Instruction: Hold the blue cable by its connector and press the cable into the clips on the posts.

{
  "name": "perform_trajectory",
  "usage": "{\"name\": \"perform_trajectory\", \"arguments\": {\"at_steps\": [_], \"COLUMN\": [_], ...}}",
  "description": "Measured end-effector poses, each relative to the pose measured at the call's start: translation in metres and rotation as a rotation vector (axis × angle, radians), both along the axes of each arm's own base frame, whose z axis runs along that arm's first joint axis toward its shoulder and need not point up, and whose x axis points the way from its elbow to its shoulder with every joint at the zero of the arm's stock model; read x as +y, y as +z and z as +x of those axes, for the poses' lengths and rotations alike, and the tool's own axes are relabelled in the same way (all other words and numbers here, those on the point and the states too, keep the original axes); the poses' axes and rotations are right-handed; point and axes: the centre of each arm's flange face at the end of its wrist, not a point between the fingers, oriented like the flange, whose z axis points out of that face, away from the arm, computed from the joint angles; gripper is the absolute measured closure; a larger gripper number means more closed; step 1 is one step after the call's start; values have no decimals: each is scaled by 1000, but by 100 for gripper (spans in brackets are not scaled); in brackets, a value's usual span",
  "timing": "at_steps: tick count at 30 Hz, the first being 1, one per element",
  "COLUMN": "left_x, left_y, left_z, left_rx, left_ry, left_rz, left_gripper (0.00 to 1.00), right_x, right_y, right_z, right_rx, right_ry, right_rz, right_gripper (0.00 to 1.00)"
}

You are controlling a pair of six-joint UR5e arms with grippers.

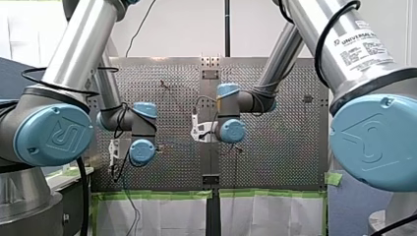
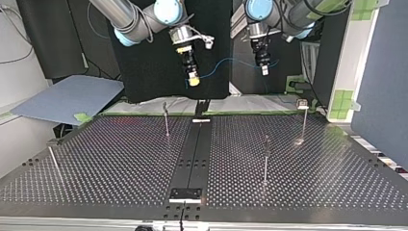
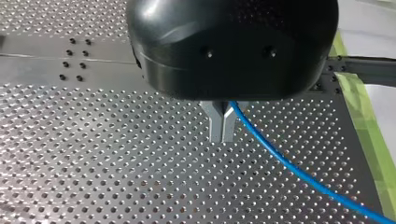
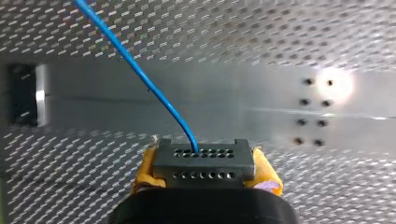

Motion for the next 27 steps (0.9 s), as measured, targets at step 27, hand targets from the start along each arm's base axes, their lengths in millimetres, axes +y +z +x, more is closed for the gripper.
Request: {"name": "perform_trajectory", "arguments": {"at_steps": [27], "left_x": [-16], "left_y": [117], "left_z": [47], "left_rx": [-144], "left_ry": [8], "left_rz": [-79], "left_gripper": [100], "right_x": [-26], "right_y": [91], "right_z": [25], "right_rx": [-85], "right_ry": [20], "right_rz": [-59], "right_gripper": [100]}}
